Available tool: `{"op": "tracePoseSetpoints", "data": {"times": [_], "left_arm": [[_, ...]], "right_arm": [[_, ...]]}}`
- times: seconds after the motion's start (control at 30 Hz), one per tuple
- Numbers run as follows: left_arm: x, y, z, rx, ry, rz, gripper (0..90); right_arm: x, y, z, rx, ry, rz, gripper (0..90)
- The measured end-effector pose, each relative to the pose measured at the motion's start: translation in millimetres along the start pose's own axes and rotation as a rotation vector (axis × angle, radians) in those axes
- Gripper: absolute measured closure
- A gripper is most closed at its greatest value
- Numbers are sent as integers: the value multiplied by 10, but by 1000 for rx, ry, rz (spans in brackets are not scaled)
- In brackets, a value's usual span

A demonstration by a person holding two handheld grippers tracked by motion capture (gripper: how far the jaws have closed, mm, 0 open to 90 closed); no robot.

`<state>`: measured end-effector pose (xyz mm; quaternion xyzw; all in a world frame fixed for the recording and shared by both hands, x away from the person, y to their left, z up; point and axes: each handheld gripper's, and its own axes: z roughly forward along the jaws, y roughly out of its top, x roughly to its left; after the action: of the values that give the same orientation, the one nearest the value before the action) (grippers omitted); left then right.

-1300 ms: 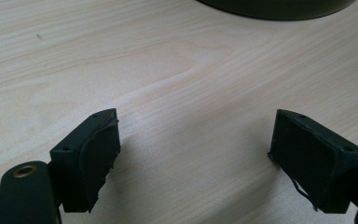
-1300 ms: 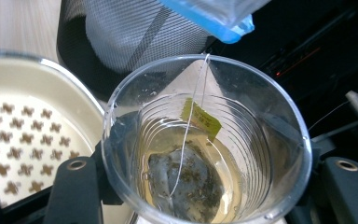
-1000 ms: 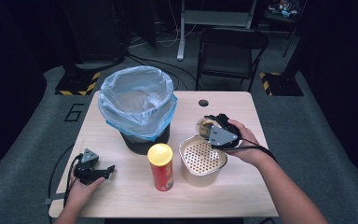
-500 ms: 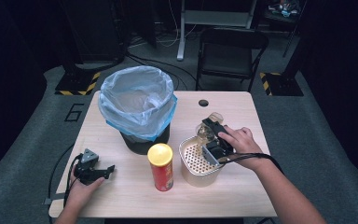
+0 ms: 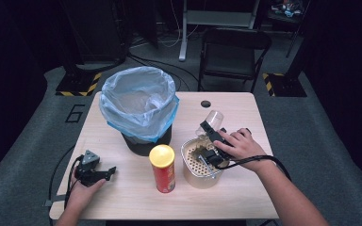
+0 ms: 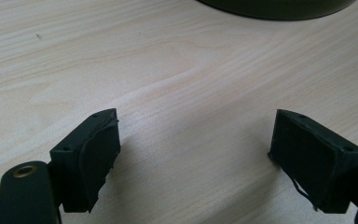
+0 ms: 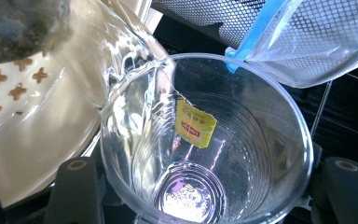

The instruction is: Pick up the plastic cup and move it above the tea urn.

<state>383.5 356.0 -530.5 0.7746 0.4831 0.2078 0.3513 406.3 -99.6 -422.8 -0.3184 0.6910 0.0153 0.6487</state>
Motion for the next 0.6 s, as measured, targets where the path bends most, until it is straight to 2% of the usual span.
{"op": "tracePoseSetpoints", "data": {"times": [0.03,0.17,0.27,0.37,0.5,0.6], "left_arm": [[0,0,0,0,0,0,156],[1,-1,1,-1,1,2,156],[0,-1,1,-1,1,1,156],[0,0,0,-1,1,0,156],[0,-1,1,-1,1,2,156],[0,-1,1,-1,1,1,156]], "right_arm": [[12,3,-2,3,-3,8,346],[2,7,0,-4,-10,-13,344],[-4,-4,-2,-3,-15,-5,343],[-12,-1,-1,-10,-19,-30,342],[-7,8,-10,-10,-21,-32,341],[0,10,-12,-18,-19,-16,340]]}}
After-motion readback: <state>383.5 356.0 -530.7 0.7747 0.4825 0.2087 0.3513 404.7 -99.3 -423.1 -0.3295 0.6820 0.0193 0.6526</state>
